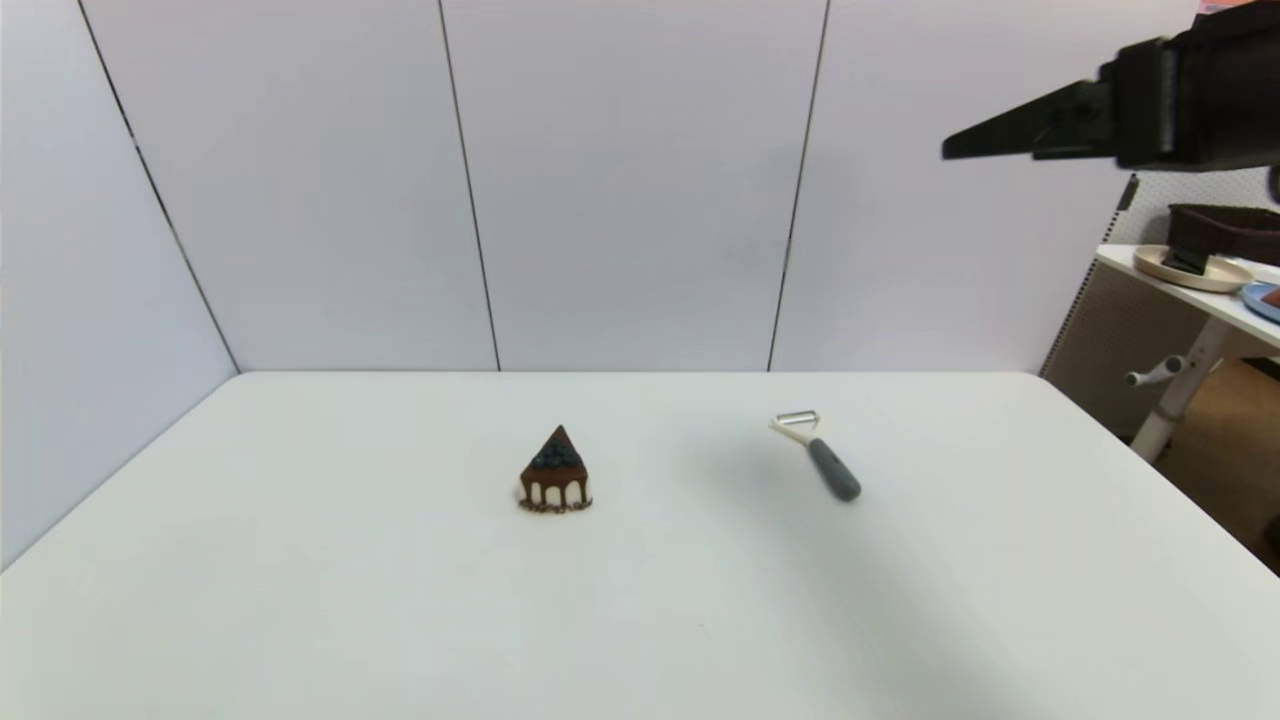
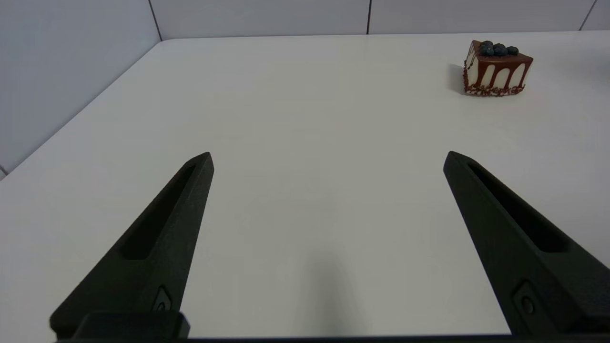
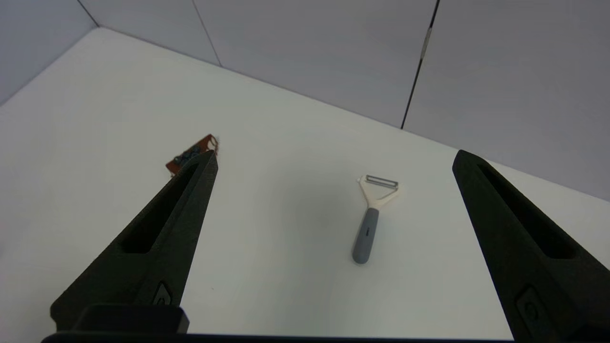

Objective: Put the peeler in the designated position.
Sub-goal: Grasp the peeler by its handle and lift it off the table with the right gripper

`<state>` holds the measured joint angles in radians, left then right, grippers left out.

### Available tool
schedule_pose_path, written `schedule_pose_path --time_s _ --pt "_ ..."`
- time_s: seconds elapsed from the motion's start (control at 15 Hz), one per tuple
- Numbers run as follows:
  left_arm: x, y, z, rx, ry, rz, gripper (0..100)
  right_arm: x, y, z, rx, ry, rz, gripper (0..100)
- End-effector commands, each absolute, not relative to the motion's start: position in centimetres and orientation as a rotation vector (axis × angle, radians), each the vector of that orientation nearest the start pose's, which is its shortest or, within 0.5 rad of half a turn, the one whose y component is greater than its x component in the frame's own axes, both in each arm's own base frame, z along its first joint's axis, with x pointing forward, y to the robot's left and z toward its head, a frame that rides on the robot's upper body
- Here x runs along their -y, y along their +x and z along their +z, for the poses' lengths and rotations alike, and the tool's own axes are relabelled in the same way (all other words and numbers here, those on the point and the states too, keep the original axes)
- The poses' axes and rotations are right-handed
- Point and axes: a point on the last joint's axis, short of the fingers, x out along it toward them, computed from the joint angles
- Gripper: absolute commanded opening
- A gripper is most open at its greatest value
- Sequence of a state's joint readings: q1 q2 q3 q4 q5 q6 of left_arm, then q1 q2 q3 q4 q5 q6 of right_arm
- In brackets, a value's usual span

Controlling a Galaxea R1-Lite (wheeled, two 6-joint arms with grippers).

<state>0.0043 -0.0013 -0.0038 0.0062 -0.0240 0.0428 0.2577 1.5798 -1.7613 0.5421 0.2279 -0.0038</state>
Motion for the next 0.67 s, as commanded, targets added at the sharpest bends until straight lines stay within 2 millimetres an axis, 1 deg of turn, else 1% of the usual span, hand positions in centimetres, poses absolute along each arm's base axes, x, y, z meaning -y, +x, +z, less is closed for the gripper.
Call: schedule_pose_path --time_s 0.07,0.27,0.47,0.67 --pt "0.1 -2.3 7.6 -0.003 0.043 -0.02 100 -10.2 32.5 29.6 -0.616 -0.032 0.483 100" --pt "0.1 -2.3 7.6 -0.001 0.043 -0.02 100 -11.2 35.7 25.2 -0.74 -0.048 0.46 100" --pt "0.1 -2.3 7.6 -0.003 0.041 -0.02 100 -11.8 37.8 21.6 -0.832 -0.062 0.434 100" --pt "0.1 -2.3 7.6 -0.001 0.043 -0.02 100 -12.6 39.4 18.0 -0.914 -0.122 0.338 100"
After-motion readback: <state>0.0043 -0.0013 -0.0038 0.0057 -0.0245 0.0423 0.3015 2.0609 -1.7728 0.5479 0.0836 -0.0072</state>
